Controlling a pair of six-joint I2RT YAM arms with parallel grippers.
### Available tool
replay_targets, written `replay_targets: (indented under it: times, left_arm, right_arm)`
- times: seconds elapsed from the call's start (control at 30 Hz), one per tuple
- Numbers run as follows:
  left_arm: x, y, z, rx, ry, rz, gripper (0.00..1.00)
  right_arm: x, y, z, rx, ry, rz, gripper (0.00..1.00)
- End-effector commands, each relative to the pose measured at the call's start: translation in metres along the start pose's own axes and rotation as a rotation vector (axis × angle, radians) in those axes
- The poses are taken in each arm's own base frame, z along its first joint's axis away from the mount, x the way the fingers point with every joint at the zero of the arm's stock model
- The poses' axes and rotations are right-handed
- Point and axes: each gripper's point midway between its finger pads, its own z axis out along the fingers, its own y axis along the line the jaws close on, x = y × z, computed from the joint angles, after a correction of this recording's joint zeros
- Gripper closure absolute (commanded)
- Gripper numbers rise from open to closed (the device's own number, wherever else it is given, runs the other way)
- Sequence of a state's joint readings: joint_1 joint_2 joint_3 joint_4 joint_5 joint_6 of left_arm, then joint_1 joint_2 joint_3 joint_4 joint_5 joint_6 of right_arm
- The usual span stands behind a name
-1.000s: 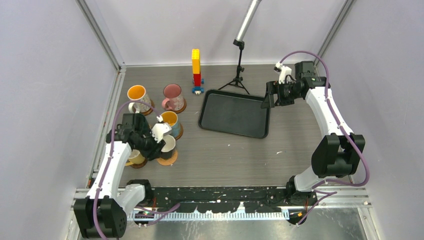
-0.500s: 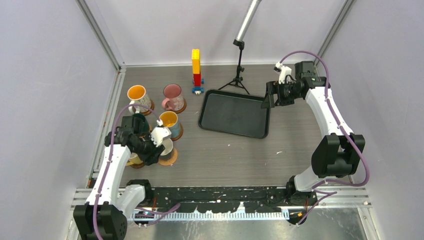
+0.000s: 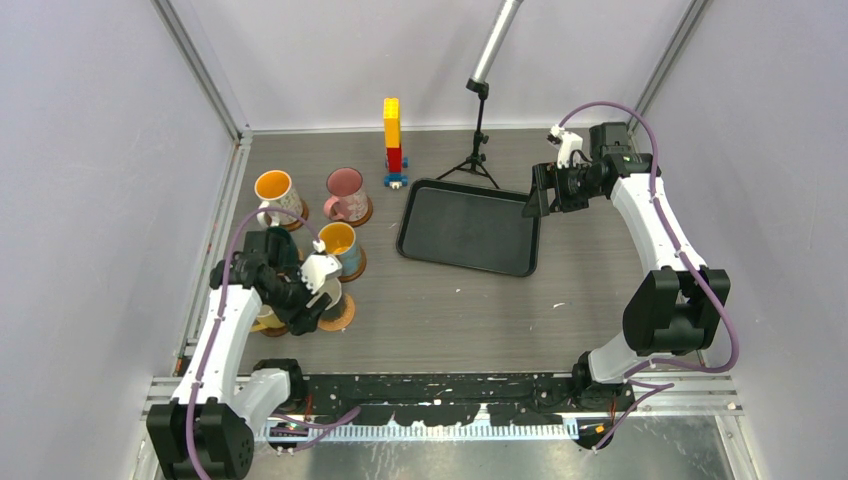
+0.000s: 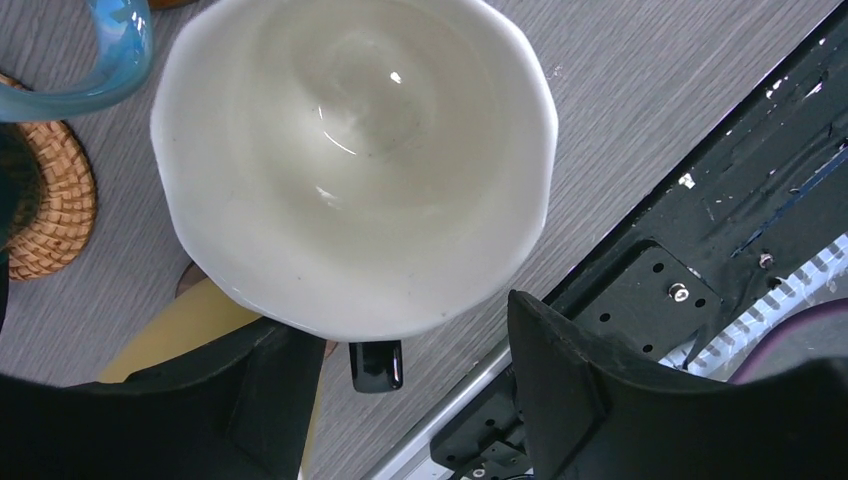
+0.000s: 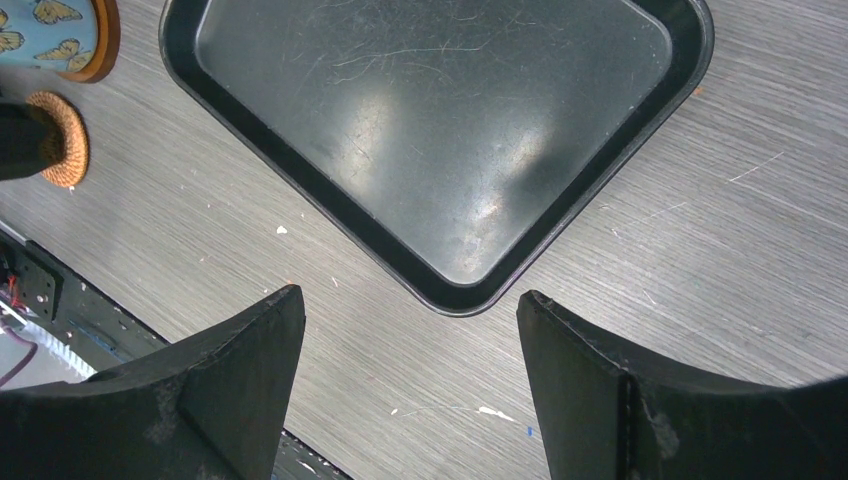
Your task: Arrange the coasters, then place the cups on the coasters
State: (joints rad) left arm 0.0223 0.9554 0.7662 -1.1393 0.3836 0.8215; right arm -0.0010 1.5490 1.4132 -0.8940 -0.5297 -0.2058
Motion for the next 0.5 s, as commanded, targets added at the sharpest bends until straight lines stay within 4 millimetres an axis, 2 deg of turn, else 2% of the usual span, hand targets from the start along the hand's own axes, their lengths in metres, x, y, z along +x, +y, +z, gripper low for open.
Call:
replay_targets:
  times: [0.0, 0.27, 0.47]
  left_arm:
    - [-0.001, 0.000, -0.013, -0.025, 0.004, 0.013, 0.33]
    - [0.008, -0.004, -0.015, -0.006, 0.057, -0.011, 0.35]
    - [0.000, -0.011, -0.020, 0.038, 0.027, -0.011, 0.49]
  right_arm:
    - [-0.008, 0.004, -0.003, -0.016, -0.023, -0.018, 0.18]
    - [-0.008, 0.005, -0.002, -0.021, -0.023, -0.018, 0.18]
    - [-0.007, 0.005, -0.002, -0.021, -0.021, -0.021, 0.18]
